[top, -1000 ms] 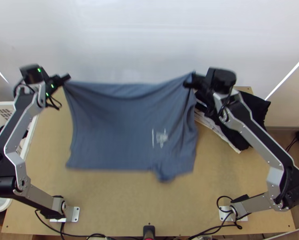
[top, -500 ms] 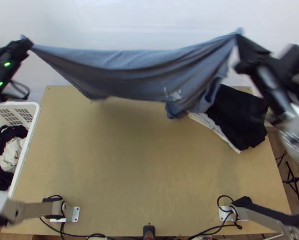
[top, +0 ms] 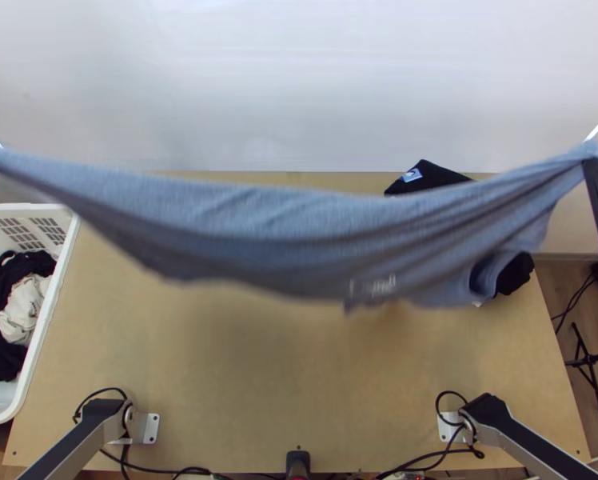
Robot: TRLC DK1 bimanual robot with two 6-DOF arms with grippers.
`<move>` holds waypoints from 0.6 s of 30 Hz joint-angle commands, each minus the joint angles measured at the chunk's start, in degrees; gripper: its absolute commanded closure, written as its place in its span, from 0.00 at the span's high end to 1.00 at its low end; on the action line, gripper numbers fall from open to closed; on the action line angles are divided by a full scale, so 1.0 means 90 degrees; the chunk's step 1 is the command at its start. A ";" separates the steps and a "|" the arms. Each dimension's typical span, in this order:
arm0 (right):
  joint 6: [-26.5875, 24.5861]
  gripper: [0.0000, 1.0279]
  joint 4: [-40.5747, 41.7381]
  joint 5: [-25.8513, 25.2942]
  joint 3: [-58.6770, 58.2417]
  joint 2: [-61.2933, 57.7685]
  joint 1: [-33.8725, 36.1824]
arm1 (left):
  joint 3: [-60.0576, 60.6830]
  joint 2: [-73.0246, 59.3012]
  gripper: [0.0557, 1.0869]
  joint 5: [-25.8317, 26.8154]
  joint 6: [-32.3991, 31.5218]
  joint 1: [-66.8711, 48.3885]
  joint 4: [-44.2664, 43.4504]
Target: Fold the t-shirt
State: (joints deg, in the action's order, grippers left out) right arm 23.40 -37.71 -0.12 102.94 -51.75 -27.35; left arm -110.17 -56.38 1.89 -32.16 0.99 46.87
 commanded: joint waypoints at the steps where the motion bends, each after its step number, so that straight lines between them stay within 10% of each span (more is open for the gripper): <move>1: 0.0037 0.03 -0.0448 0.0004 0.0067 0.0232 -0.0164 | 0.0122 0.0561 0.03 -0.0015 -0.0049 -0.0091 0.0319; 12: 0.0594 0.03 -0.1405 0.0043 -0.0138 -0.0120 -0.0506 | 0.2134 0.1470 0.03 -0.0025 -0.0147 -0.0081 0.0397; 18: 0.0555 0.03 0.0021 0.0218 -0.2687 -0.0100 -0.0906 | 0.4761 0.1938 0.03 -0.0015 0.0029 -0.0101 -0.0462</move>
State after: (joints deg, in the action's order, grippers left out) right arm 27.70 -46.28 0.43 96.12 -52.25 -32.58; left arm -88.62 -43.66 1.72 -33.21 0.27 49.06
